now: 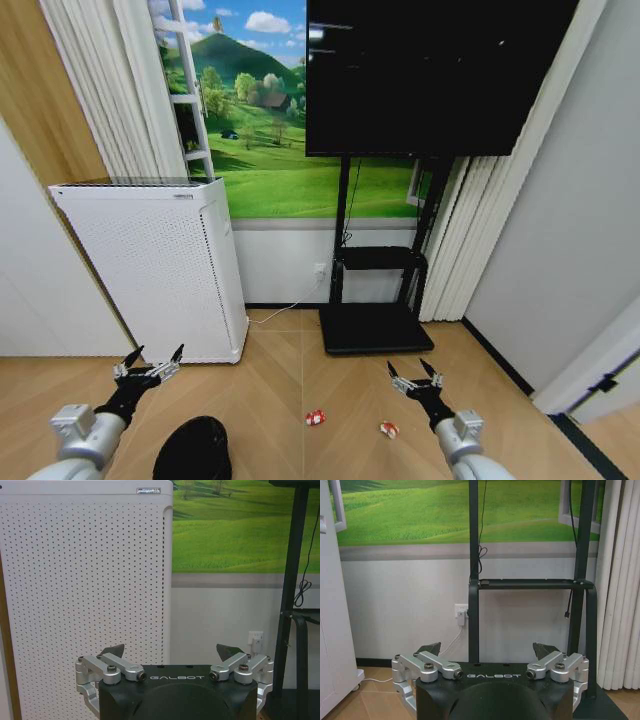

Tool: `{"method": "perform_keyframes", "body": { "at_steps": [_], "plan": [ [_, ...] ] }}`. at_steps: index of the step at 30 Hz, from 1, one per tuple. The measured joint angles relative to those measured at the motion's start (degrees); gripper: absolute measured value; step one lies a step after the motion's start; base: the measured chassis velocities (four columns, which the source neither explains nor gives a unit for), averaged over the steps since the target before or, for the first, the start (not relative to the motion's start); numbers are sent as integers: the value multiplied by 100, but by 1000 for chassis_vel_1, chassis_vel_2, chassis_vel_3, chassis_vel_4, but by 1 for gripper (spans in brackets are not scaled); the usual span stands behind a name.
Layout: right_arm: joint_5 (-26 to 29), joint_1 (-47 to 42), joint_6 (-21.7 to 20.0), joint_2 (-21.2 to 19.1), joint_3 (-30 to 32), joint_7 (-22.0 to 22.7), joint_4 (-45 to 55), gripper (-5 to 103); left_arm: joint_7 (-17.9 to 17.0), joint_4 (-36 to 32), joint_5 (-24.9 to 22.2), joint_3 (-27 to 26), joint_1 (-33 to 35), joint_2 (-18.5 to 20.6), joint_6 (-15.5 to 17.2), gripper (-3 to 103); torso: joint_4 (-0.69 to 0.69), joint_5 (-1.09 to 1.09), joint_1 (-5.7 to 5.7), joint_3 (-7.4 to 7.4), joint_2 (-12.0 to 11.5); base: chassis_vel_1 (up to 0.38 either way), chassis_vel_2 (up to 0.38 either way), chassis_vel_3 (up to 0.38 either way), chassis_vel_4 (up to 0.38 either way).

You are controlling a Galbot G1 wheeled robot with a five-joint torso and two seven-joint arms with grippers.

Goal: Pick up the trash bin and place the garbage on the floor into it.

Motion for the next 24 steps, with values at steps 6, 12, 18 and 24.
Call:
{"method": "perform_keyframes", "body": {
  "at_steps": [6, 12, 18, 24],
  "plan": [
    [78, 24, 38, 16, 33, -20, -68, 100, -29, 22, 67, 75, -2, -38, 11, 100, 0, 0, -79, -108, -182, 0, 0, 0, 0],
    [88, 43, 24, 11, 2, -23, -82, 100, -86, 26, 123, 191, -55, -72, 59, 100, 0, -1, -131, -198, -326, 0, 0, 0, 0],
    [147, 75, 5, 5, 6, -24, -86, 100, -94, 10, 178, 261, -57, -94, 84, 100, 0, 0, -186, -274, -457, 0, 0, 0, 0],
    [229, 62, 5, -39, 68, -24, -88, 100, -137, -25, 206, 329, -61, -115, 98, 100, 0, 0, -242, -353, -592, 0, 0, 0, 0]
  ]
}}
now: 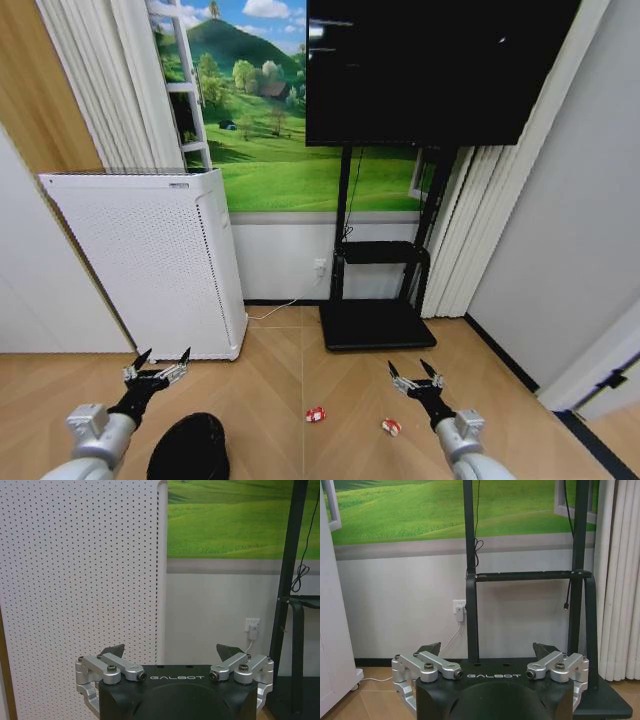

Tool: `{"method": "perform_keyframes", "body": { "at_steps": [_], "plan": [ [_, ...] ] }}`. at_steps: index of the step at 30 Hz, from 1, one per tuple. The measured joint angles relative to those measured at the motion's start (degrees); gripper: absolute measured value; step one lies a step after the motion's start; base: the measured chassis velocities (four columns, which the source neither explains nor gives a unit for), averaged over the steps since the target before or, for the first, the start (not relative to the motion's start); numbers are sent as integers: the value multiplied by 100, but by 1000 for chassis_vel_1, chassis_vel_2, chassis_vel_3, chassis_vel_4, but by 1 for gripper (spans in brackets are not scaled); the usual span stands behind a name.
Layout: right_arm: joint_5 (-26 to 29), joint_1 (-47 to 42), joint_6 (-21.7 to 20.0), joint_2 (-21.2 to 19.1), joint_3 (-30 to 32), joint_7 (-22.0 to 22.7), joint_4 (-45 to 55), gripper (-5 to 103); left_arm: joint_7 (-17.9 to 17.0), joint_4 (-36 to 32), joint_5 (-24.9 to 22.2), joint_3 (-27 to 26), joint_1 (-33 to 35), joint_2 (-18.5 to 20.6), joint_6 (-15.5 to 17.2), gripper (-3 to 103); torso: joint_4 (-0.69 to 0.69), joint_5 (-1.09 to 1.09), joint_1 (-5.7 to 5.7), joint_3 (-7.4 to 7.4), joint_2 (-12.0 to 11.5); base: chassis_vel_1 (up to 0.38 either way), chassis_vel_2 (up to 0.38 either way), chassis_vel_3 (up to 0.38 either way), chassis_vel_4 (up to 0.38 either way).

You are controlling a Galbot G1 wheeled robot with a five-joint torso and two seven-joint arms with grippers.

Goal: Pick up the trash bin and place the garbage on the floor into it.

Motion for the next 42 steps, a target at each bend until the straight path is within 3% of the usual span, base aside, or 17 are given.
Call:
{"method": "perform_keyframes", "body": {
  "at_steps": [42],
  "plan": [
    [144, -207, 65, 113, 132, 47, 239, 100, 10, -91, -79, -46, 5, 7, -1, 100, 0, 0, -377, -654, -1030, 0, 0, 0, 0]
  ]
}}
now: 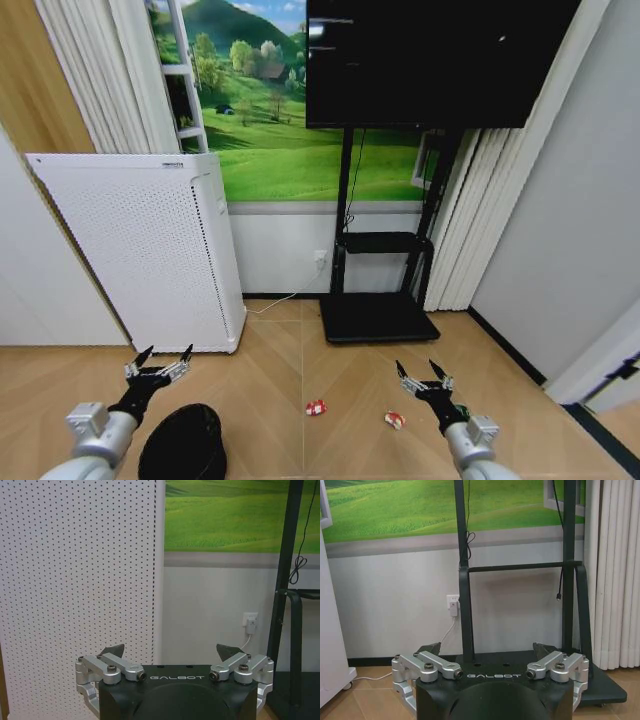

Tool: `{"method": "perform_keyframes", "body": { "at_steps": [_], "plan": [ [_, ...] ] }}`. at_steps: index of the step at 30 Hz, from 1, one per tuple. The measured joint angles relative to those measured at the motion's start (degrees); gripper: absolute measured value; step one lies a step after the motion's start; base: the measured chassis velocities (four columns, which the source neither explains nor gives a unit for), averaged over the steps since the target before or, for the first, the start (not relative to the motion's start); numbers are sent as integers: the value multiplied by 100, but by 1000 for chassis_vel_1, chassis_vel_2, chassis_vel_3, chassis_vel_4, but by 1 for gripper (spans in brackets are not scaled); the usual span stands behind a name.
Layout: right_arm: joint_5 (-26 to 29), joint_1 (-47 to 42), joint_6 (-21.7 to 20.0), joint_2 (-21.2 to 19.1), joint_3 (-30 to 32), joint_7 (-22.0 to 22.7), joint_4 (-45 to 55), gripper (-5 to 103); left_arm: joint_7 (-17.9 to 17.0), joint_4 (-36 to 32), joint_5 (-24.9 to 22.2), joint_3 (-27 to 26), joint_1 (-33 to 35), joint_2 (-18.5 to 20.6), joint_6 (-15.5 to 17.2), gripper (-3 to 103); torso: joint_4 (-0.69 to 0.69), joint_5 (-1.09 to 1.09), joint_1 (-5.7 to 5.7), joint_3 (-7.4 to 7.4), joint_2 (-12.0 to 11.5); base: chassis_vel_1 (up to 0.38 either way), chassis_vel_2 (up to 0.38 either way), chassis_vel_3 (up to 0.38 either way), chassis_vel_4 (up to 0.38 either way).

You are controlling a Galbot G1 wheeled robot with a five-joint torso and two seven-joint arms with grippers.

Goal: Pick up the trash bin and place the garbage on the floor into it.

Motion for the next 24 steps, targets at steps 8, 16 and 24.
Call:
{"method": "perform_keyframes", "body": {
  "at_steps": [8, 16, 24],
  "plan": [
    [-9, 10, 2, 7, -12, -6, -30, 100, 0, 17, -11, -46, 14, 4, -1, 100, 0, 0, -64, -119, -184, 0, 0, 0, 0],
    [2, 8, 15, 1, -9, -8, -58, 100, -1, 26, -5, -39, 13, -8, -4, 100, 0, 0, -113, -215, -329, 0, 0, 0, 0],
    [16, 23, 45, -3, -10, -6, -132, 100, -1, 23, 20, 6, 7, -26, -4, 100, 0, 0, -191, -350, -542, 0, 0, 0, 0]
  ]
}}
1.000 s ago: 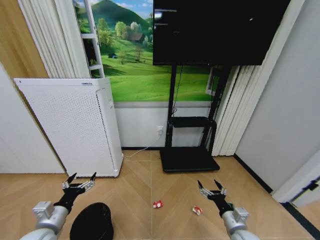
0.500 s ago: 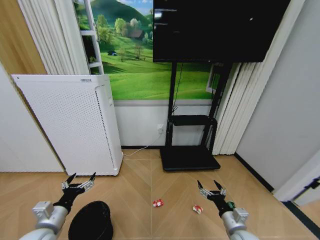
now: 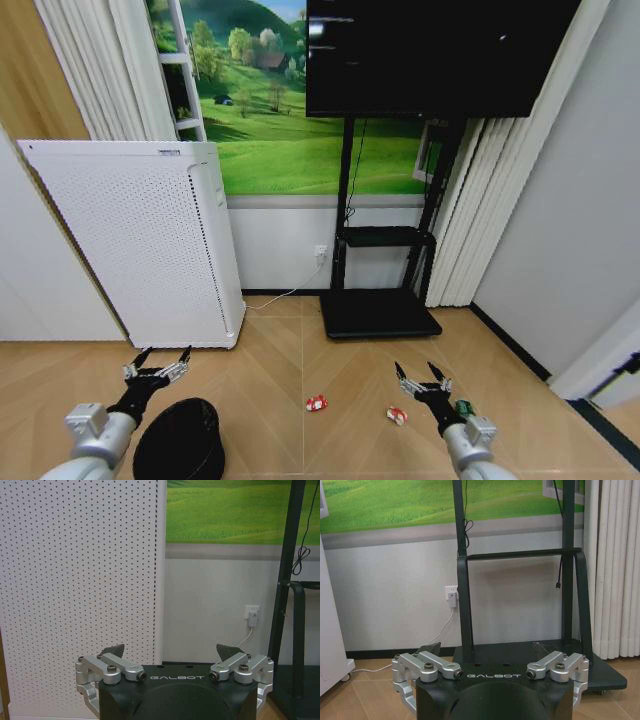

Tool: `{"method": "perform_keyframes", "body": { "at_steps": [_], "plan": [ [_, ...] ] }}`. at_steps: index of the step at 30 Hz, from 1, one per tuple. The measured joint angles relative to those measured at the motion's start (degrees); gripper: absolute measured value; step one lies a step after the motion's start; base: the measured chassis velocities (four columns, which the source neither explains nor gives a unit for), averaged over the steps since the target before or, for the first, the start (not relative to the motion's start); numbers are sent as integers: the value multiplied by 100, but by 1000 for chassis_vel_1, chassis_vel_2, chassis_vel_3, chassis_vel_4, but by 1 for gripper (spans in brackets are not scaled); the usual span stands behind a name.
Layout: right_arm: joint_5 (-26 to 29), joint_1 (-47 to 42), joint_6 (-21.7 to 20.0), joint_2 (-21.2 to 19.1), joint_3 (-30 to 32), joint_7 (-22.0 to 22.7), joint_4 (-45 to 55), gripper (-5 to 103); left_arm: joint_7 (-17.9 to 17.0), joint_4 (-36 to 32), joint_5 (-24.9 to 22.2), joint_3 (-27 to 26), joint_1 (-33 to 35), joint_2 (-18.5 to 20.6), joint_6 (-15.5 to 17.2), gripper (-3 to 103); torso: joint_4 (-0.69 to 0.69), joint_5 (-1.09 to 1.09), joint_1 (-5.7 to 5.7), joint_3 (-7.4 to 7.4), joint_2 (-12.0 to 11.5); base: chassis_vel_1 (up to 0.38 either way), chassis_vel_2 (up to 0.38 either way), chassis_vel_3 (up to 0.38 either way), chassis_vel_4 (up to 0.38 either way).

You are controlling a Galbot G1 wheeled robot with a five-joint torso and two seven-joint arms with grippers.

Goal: Pick up the trash bin and place the garbage on the floor into it.

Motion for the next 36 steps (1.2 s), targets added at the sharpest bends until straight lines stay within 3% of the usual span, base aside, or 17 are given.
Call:
{"method": "perform_keyframes", "body": {
  "at_steps": [36],
  "plan": [
    [113, 25, 74, -41, 28, 17, -106, 100, -21, 58, 107, 72, 0, -69, -3, 100, 0, 0, -193, -630, -823, 0, 0, 0, 0]
  ]
}}
